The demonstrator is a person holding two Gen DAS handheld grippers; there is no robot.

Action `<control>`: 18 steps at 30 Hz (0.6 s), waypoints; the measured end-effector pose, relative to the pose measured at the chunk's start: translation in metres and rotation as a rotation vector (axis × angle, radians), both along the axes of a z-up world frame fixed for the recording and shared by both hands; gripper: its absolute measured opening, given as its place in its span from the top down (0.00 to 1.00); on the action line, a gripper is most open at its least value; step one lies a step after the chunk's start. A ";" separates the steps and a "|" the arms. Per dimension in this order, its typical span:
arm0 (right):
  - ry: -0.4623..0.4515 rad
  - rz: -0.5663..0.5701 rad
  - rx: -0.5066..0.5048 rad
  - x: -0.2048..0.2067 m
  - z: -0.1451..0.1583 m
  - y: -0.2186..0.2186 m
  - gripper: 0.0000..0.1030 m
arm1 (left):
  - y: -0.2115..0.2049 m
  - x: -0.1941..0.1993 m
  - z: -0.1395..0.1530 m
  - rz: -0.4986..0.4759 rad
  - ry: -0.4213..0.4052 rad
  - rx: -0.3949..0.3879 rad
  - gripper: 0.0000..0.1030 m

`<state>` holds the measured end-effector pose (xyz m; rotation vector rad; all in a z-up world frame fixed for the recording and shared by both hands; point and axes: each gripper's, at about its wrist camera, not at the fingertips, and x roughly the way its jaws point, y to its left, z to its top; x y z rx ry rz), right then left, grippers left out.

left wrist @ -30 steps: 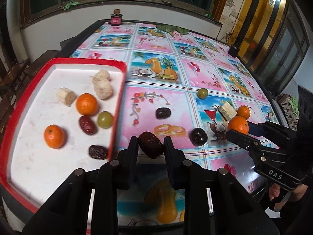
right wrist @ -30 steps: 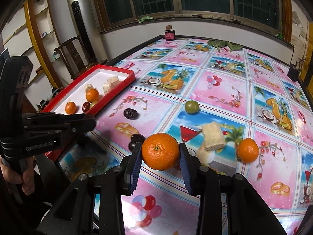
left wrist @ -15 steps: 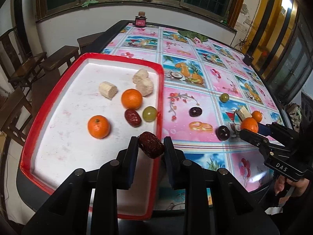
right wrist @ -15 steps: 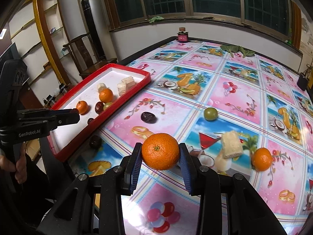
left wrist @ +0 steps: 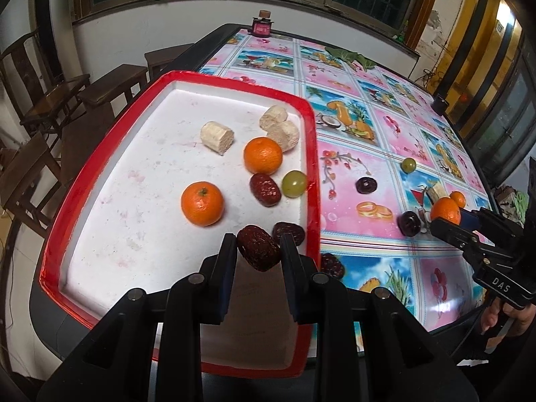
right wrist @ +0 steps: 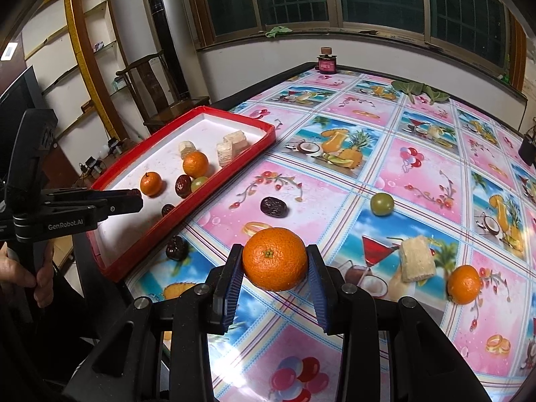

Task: Organize fruits
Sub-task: 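Carry the dark date toward the tray while the right tool carries its orange, then lower the dark date into the tray while the right tool lowers its orange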

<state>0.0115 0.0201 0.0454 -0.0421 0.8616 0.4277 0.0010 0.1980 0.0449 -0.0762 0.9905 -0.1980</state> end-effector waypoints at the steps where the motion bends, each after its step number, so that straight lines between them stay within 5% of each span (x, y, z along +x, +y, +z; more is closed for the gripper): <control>1: 0.001 0.003 0.001 0.000 0.000 0.001 0.64 | 0.002 0.000 -0.001 0.003 0.004 -0.001 0.77; 18: 0.007 0.084 0.047 0.021 0.016 0.034 0.64 | 0.020 0.012 0.011 0.030 -0.031 0.005 0.77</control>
